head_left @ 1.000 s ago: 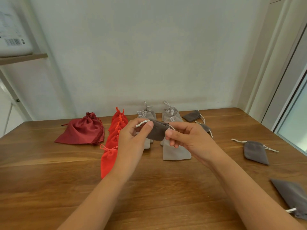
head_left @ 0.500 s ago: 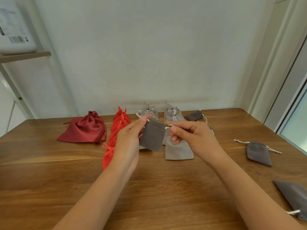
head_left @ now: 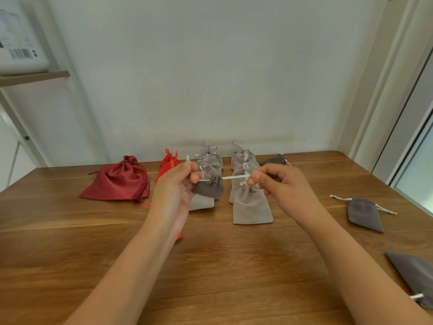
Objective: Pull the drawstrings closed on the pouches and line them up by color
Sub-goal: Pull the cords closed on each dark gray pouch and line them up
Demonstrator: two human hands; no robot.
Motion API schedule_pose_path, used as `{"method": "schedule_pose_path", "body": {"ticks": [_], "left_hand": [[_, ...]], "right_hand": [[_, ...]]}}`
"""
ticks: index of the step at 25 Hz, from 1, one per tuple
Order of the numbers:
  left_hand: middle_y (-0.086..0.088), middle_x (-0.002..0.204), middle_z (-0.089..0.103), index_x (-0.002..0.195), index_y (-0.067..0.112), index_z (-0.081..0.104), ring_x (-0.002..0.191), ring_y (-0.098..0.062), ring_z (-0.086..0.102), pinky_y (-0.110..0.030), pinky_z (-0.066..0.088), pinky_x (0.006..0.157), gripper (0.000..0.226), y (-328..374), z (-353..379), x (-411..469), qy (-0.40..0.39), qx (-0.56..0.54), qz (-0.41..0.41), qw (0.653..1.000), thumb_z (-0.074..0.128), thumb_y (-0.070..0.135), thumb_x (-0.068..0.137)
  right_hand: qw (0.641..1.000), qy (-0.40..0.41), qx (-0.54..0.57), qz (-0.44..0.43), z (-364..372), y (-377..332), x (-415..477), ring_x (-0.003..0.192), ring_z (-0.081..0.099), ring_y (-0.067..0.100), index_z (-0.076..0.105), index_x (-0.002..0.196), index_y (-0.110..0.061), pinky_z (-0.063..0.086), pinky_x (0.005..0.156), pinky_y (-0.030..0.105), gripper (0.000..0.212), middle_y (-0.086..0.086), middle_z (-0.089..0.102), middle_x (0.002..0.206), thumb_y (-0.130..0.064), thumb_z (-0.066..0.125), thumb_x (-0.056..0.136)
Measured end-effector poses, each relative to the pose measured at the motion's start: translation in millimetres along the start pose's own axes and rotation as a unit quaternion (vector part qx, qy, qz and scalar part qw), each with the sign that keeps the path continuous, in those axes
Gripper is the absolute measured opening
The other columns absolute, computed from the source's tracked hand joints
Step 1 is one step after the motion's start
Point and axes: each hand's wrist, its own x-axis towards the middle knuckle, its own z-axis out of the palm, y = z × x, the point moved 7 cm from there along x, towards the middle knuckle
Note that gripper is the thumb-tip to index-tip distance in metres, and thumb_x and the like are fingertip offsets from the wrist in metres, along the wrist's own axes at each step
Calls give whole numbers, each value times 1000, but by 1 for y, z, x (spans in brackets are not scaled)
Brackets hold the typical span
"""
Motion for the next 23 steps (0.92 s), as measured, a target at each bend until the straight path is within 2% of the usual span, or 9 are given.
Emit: {"method": "schedule_pose_path", "body": {"ticks": [5, 8, 11, 14, 15, 18, 19, 21, 23], "left_hand": [[7, 51, 52, 91, -1, 72, 57, -5, 54, -21, 48, 70, 26, -4, 14, -9, -106, 217, -17, 970, 54, 18, 93], [0, 56, 51, 67, 14, 74, 62, -9, 54, -23, 48, 72, 30, -8, 27, -17, -170, 257, -41, 951, 56, 16, 92], [-3, 56, 49, 64, 12, 70, 64, -13, 52, -25, 46, 72, 33, -9, 33, -22, -208, 276, -44, 937, 53, 9, 92], [-32, 78, 57, 57, 25, 73, 87, -30, 61, -29, 47, 82, 46, -10, 38, -28, -240, 319, -45, 916, 50, 6, 92], [-35, 84, 59, 55, 27, 73, 94, -32, 62, -31, 47, 85, 47, -10, 40, -29, -247, 325, -45, 912, 50, 7, 92], [-7, 59, 53, 69, 16, 77, 72, -15, 57, -29, 43, 78, 28, -11, 42, -31, -256, 282, -59, 923, 52, 17, 81], [-6, 58, 53, 66, 15, 74, 71, -14, 57, -30, 43, 79, 26, -11, 42, -31, -256, 271, -58, 926, 54, 20, 81], [-15, 71, 66, 61, 21, 73, 86, -25, 64, -36, 47, 87, 25, -10, 42, -31, -254, 295, -34, 920, 66, 27, 84], [-6, 83, 74, 70, 27, 77, 100, -27, 65, -34, 48, 93, 16, -7, 43, -33, -254, 323, -18, 911, 67, 28, 82]], "right_hand": [[995, -24, 90, -25, 5, -10, -3, 68, 59, 7, 73, 83, -17, 48, 63, 16, 4, -4, 70, 77, -14, 70, 82], [990, -62, 115, -48, 21, -19, -8, 70, 61, 8, 73, 84, -19, 48, 62, 17, 8, -6, 73, 93, -13, 69, 81], [990, -62, 115, -50, 29, -21, -11, 67, 66, 6, 74, 87, -15, 49, 59, 19, 8, 1, 74, 78, -11, 69, 82], [991, -35, 116, -64, 26, -23, -13, 63, 65, 8, 75, 83, -19, 49, 59, 17, 9, 2, 72, 69, -12, 71, 80], [990, -35, 120, -67, 26, -24, -13, 62, 64, 5, 75, 82, -21, 48, 58, 14, 10, 0, 72, 69, -11, 72, 79], [989, -46, 128, -65, 29, -25, -14, 60, 63, 1, 74, 82, -20, 46, 58, 11, 11, -2, 72, 67, -10, 73, 77], [988, -46, 133, -62, 28, -24, -14, 61, 64, 1, 74, 82, -18, 47, 58, 11, 10, -4, 72, 67, -9, 73, 77], [986, -56, 144, -59, 29, -23, -12, 65, 67, 5, 74, 85, -14, 49, 60, 13, 11, -3, 73, 73, -8, 73, 77], [982, -85, 166, -41, 33, -21, -11, 71, 69, 9, 73, 93, -11, 52, 63, 16, 16, -1, 74, 79, -6, 70, 79]]}}
